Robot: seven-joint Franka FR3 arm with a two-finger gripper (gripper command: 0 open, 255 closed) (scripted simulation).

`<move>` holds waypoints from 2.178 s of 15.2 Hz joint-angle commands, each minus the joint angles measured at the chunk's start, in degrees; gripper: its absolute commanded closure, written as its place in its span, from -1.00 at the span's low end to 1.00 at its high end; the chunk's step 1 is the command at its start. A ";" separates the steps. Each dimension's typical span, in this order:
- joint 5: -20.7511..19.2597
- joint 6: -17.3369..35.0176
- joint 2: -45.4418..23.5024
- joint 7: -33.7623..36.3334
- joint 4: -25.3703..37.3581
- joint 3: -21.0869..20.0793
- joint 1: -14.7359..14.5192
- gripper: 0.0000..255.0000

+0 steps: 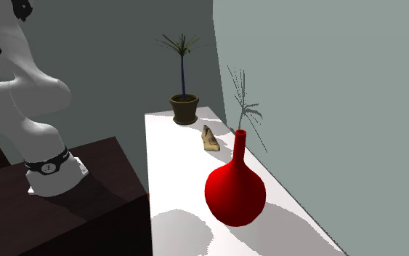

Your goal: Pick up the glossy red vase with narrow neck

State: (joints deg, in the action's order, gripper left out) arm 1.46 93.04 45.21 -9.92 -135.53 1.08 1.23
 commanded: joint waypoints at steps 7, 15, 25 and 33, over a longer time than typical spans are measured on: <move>3.82 3.88 -6.13 6.95 1.58 -7.07 -2.67 -1.00; 6.50 8.80 -17.42 16.15 7.28 -16.03 -5.24 -1.00; 3.56 12.80 -35.87 28.91 20.14 -26.28 -7.47 -1.00; -4.73 12.22 -54.21 40.29 35.70 -31.58 -12.03 -1.00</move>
State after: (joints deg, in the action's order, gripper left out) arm -1.90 105.16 -6.25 28.40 -101.93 -29.81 -9.74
